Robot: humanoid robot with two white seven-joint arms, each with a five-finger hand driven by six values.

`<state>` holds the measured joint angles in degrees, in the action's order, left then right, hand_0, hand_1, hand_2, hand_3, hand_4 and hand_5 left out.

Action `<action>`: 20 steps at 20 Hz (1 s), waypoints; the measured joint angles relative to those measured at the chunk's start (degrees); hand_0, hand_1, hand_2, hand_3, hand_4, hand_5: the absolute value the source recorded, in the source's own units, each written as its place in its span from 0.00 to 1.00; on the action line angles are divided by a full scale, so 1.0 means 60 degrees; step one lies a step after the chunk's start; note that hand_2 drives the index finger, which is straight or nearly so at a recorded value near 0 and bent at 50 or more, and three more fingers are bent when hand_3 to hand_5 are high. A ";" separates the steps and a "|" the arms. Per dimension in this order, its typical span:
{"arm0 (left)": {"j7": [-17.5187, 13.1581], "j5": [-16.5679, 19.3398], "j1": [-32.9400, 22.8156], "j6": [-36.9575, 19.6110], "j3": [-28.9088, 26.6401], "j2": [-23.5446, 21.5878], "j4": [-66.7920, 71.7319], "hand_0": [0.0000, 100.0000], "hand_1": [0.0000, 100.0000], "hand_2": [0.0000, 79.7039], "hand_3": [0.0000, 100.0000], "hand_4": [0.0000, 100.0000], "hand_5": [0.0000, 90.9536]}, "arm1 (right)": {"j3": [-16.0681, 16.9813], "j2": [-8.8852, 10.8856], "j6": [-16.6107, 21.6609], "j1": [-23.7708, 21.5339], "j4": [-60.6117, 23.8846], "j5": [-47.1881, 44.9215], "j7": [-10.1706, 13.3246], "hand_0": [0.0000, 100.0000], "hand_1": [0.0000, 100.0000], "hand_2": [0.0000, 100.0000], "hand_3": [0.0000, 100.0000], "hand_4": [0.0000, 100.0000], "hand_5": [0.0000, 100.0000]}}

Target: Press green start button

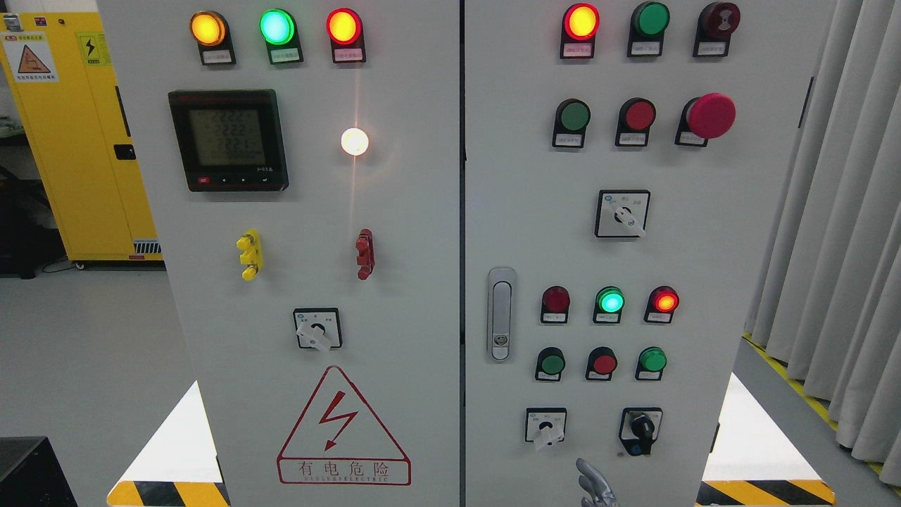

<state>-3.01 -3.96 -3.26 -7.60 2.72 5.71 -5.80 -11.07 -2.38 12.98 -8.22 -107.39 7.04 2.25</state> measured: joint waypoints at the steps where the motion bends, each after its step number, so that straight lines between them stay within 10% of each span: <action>1: 0.0000 0.0000 0.0000 0.0000 0.0000 0.0000 0.0000 0.12 0.56 0.00 0.00 0.00 0.00 | 0.0007 -0.0001 0.0000 0.0007 -0.0003 0.0045 0.0011 0.29 0.52 0.00 0.11 0.18 0.13; 4: 0.0000 0.0000 0.0000 0.0000 0.0000 0.0000 0.0000 0.12 0.56 0.00 0.00 0.00 0.00 | 0.0084 -0.0003 0.0000 0.0093 -0.0010 0.0535 0.0053 0.32 0.68 0.00 0.43 0.52 0.40; 7: 0.0000 0.0000 0.0000 0.0000 0.0000 0.0000 0.0000 0.12 0.56 0.00 0.00 0.00 0.00 | 0.0261 -0.0005 0.0064 0.0345 -0.0013 0.1828 0.0209 0.35 0.71 0.00 0.52 0.60 0.51; 8: 0.0000 0.0000 0.0000 0.0000 0.0000 0.0000 0.0000 0.12 0.56 0.00 0.00 0.00 0.00 | 0.0353 -0.0006 0.0158 0.0450 -0.0015 0.2376 0.0254 0.36 0.75 0.00 0.71 0.80 0.75; 10: 0.0000 0.0000 0.0001 0.0000 0.0000 0.0000 0.0001 0.12 0.56 0.00 0.00 0.00 0.00 | 0.0593 -0.0007 0.0441 0.0713 -0.0022 0.3648 0.0308 0.42 0.77 0.00 0.86 0.92 0.87; 20: 0.0000 0.0000 0.0000 0.0000 0.0000 0.0000 0.0002 0.12 0.56 0.00 0.00 0.00 0.00 | 0.1331 -0.0011 0.0756 0.1495 -0.0103 0.8895 0.0371 0.43 0.80 0.03 0.93 0.92 1.00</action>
<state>-3.01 -3.95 -3.26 -7.60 2.72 5.71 -5.79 -3.08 -2.45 17.51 0.75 -108.01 60.41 4.47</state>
